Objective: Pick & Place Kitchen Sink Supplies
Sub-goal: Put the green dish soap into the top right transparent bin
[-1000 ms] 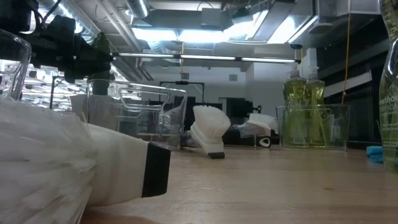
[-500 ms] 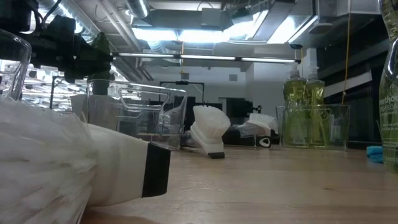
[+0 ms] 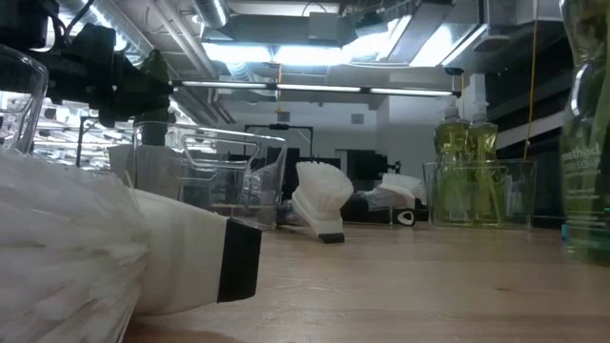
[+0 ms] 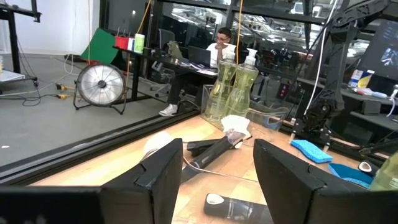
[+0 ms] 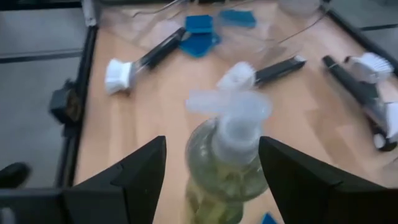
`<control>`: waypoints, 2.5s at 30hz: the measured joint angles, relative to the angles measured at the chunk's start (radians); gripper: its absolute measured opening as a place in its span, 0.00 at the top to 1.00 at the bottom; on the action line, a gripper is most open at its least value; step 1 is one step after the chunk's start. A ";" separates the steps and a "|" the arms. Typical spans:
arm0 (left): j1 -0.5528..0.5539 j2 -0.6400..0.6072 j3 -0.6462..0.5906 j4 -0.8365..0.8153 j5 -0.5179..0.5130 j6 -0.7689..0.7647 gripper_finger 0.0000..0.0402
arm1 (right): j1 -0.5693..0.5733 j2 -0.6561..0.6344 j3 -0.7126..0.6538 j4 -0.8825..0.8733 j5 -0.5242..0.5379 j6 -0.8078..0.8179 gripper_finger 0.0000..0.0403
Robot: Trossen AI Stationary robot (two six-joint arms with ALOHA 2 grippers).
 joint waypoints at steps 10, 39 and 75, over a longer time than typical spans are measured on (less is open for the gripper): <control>0.000 0.000 0.000 0.000 0.000 0.000 0.52 | -0.047 0.000 0.005 0.004 0.030 -0.005 0.37; 0.000 0.000 0.000 0.000 0.000 0.000 0.53 | -0.179 0.061 0.021 0.218 -0.022 -0.257 0.74; 0.000 0.000 0.000 0.000 0.000 0.000 0.53 | -0.430 0.057 0.641 0.213 0.252 -0.776 0.75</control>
